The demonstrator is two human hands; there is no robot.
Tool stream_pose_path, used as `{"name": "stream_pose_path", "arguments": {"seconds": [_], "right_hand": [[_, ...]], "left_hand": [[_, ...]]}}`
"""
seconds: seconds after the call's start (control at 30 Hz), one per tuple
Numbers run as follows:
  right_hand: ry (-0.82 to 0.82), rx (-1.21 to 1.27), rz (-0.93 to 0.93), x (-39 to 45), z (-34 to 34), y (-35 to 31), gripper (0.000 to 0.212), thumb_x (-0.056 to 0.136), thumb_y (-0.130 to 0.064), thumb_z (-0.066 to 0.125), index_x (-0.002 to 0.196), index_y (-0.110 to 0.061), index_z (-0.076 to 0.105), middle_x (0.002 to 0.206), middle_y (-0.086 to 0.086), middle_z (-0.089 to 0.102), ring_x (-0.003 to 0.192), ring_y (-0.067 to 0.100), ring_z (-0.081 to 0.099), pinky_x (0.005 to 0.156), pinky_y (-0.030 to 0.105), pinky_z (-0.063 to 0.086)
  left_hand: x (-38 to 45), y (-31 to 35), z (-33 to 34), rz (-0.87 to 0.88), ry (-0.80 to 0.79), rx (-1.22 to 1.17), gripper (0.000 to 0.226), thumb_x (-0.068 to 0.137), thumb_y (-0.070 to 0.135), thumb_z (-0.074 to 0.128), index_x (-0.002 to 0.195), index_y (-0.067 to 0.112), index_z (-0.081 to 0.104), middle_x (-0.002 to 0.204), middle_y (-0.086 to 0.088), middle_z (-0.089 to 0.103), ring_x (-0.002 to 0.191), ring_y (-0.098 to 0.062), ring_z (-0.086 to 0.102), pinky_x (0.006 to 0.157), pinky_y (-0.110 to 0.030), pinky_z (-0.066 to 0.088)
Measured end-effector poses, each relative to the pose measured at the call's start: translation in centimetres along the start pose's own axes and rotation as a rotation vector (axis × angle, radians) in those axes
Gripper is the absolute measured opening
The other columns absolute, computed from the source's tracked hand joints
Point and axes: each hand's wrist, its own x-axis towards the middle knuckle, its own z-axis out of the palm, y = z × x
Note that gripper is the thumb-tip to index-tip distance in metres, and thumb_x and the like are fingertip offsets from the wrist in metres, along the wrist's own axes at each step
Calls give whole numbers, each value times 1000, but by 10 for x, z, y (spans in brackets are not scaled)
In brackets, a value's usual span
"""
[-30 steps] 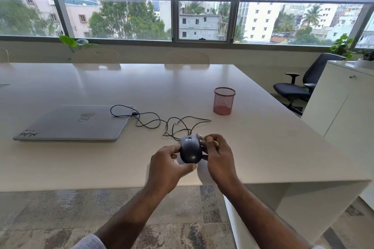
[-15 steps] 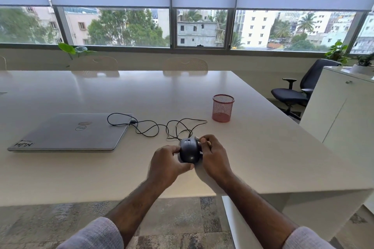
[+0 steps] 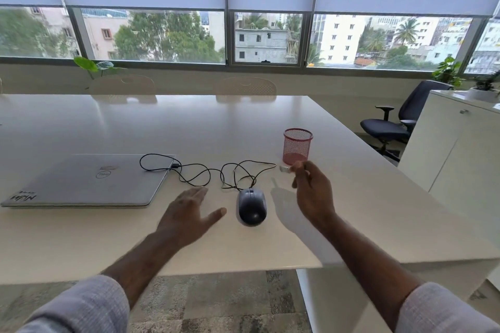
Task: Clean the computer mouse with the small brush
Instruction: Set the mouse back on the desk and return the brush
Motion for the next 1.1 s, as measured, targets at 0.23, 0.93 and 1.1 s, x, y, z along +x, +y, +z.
{"name": "stream_pose_path", "arguments": {"seconds": [0.23, 0.93, 1.1], "right_hand": [[51, -89, -31, 69, -13, -8, 9, 102, -13, 50, 102, -6, 54, 82, 5, 65, 77, 23, 63, 65, 31, 42], [-115, -606, 154, 177, 24, 16, 19, 99, -24, 56, 108, -8, 61, 113, 17, 70, 106, 37, 64, 82, 34, 47], [-45, -592, 126, 173, 23, 10, 24, 98, -27, 58, 113, -8, 59, 110, 16, 71, 106, 36, 65, 83, 35, 48]], "left_hand": [[13, -6, 13, 35, -210, 160, 95, 93, 79, 21, 163, 17, 6, 172, 0, 0, 158, -13, -1, 126, -30, 2], [19, -13, 21, 23, -227, 150, 98, 89, 83, 18, 162, 20, -4, 171, 6, -10, 156, -5, -10, 122, -25, -8], [20, -13, 21, 25, -220, 154, 99, 89, 83, 18, 162, 20, -3, 171, 5, -8, 156, -6, -8, 124, -26, -6]]}}
